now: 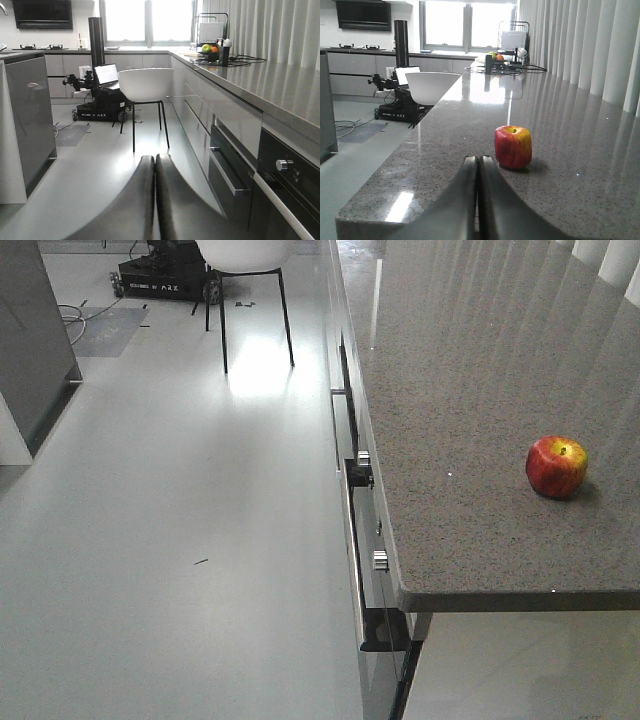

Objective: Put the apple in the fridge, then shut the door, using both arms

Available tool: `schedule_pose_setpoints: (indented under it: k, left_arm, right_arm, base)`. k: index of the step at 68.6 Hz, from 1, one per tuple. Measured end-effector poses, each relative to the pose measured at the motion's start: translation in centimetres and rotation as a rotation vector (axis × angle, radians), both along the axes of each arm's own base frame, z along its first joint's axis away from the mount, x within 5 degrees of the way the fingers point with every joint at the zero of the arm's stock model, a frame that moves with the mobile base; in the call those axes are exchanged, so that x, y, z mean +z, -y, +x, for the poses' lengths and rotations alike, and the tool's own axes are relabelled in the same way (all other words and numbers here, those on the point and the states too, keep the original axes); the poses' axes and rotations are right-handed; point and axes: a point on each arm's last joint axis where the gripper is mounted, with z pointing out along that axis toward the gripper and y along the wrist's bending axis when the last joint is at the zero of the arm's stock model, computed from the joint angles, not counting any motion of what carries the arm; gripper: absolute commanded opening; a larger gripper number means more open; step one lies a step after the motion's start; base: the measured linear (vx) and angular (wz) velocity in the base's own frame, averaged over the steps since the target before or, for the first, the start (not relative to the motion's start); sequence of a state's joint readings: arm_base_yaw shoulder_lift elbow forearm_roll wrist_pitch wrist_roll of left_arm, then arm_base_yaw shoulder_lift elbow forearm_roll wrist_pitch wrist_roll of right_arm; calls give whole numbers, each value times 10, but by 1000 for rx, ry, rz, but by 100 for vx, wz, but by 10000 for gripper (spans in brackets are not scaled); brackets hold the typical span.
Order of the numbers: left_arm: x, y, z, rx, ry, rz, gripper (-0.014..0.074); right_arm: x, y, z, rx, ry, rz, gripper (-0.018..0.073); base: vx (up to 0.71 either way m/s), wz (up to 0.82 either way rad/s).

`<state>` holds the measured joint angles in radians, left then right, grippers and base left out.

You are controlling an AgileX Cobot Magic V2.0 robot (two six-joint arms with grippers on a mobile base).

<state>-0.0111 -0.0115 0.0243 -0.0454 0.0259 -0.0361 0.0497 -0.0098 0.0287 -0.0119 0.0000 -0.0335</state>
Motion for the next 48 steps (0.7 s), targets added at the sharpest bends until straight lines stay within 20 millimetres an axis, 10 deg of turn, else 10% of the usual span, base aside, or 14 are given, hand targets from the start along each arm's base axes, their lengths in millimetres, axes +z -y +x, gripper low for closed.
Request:
schedule_pose_setpoints:
  k: [48]
  left_arm:
    - [0,0,0,0,0,0,-6]
  right_arm:
    - [20,5,2,-89,71,4,-3]
  base:
    - [0,0]
